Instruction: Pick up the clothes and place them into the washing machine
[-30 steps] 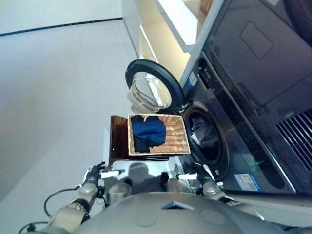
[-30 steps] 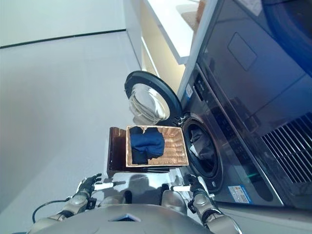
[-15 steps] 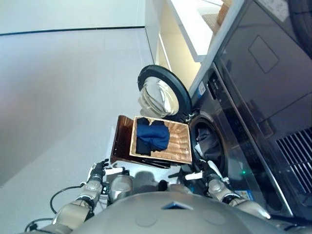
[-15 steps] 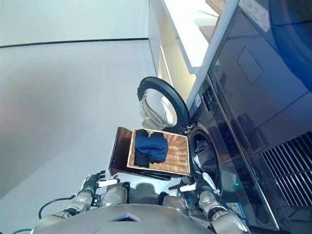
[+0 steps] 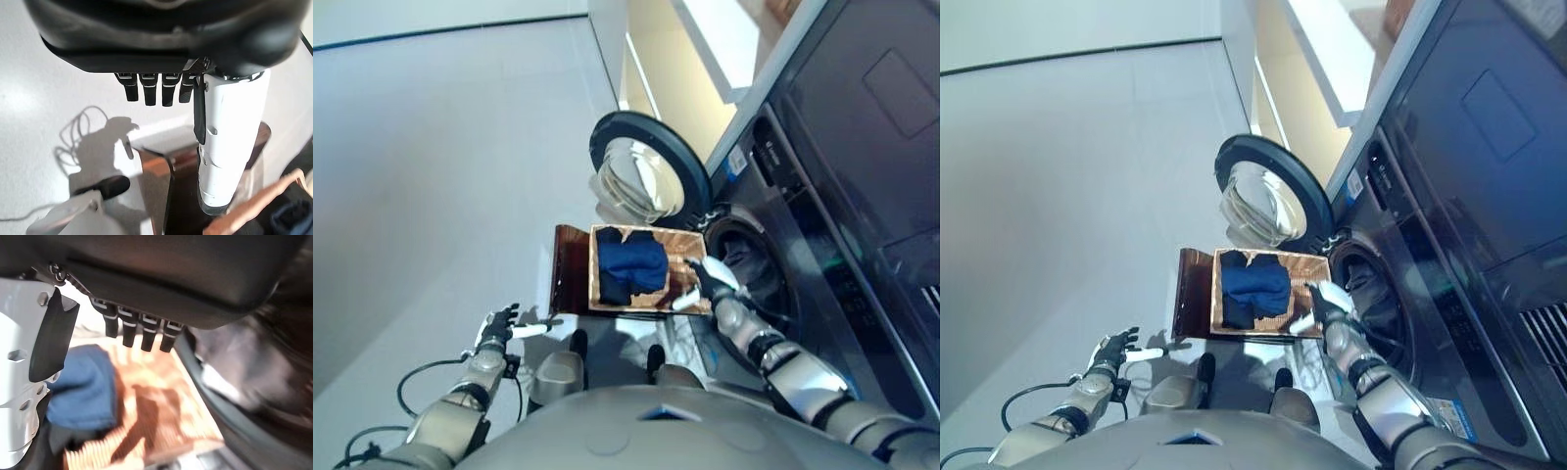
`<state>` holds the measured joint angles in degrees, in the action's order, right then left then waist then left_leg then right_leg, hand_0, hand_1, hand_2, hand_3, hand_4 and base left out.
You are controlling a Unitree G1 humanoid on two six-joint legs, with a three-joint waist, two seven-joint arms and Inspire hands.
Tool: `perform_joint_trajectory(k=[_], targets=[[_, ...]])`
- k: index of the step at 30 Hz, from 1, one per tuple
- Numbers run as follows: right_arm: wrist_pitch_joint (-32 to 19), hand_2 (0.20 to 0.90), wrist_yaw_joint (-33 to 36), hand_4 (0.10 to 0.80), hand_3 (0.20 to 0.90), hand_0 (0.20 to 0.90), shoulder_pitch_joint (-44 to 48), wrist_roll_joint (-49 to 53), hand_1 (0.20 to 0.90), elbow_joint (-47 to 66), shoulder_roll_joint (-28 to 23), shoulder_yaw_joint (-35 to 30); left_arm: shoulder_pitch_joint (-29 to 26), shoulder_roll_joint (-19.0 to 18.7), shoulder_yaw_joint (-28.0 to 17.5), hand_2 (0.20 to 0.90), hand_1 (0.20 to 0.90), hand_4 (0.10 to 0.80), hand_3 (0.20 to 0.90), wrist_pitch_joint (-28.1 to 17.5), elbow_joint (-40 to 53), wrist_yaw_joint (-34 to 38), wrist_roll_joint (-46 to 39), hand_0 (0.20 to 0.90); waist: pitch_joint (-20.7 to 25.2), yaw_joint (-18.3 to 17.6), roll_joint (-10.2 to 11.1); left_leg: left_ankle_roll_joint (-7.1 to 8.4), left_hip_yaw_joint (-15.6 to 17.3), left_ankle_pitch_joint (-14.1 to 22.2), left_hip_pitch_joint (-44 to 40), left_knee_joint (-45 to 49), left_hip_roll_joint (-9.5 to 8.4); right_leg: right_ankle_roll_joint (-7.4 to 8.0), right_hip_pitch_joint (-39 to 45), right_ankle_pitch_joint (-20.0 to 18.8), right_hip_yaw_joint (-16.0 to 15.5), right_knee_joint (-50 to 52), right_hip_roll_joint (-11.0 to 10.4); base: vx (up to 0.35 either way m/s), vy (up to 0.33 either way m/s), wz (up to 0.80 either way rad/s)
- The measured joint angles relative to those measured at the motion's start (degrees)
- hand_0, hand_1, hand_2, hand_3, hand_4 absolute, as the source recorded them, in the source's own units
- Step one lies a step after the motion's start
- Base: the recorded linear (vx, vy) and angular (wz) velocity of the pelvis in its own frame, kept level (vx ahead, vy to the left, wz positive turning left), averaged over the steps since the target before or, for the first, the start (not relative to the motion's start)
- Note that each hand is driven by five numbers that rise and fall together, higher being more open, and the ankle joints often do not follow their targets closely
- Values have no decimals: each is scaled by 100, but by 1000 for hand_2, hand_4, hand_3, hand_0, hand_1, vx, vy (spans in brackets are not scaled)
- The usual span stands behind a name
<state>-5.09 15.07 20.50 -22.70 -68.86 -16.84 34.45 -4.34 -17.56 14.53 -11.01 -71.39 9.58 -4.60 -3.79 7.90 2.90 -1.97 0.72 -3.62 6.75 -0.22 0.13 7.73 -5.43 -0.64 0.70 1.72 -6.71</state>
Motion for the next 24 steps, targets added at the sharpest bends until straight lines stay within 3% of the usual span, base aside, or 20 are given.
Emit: perform_joint_trajectory(k=[8, 12, 18, 24], targets=[[123, 900, 545, 800, 900, 900, 1269, -615, 900, 612, -718, 443, -427, 51, 97, 900, 900, 800, 900, -220, 357, 298, -648, 900, -916, -68, -64, 128, -230, -100, 1316, 590, 87, -106, -1212, 23, -168, 642, 101, -169, -24, 14], [141, 900, 761, 800, 900, 900, 1893, -768, 900, 1170, -946, 620, -786, 42, 195, 900, 900, 800, 900, -322, 453, 434, -964, 900, -1481, -77, -65, 183, -215, 71, 2005, 1214, 86, -197, -2030, 298, -149, 1497, 126, -76, 0, -4], [149, 900, 1050, 800, 900, 900, 2238, -1166, 900, 1406, -1100, 858, -945, 48, 197, 900, 900, 800, 900, -436, 613, 541, -1090, 900, -1622, -79, -30, 236, -310, 478, 2777, 2236, 134, -310, -2779, 732, -137, 2504, 143, -5, -1, 3], [292, 900, 1271, 800, 900, 900, 2579, -1170, 900, 1044, -1124, 954, -975, 52, 222, 900, 900, 800, 900, -443, 674, 564, -1176, 900, -1623, -90, -12, 253, -412, 514, 3108, 2421, 134, -325, -3046, 758, -163, 2622, 170, 20, 5, 3]])
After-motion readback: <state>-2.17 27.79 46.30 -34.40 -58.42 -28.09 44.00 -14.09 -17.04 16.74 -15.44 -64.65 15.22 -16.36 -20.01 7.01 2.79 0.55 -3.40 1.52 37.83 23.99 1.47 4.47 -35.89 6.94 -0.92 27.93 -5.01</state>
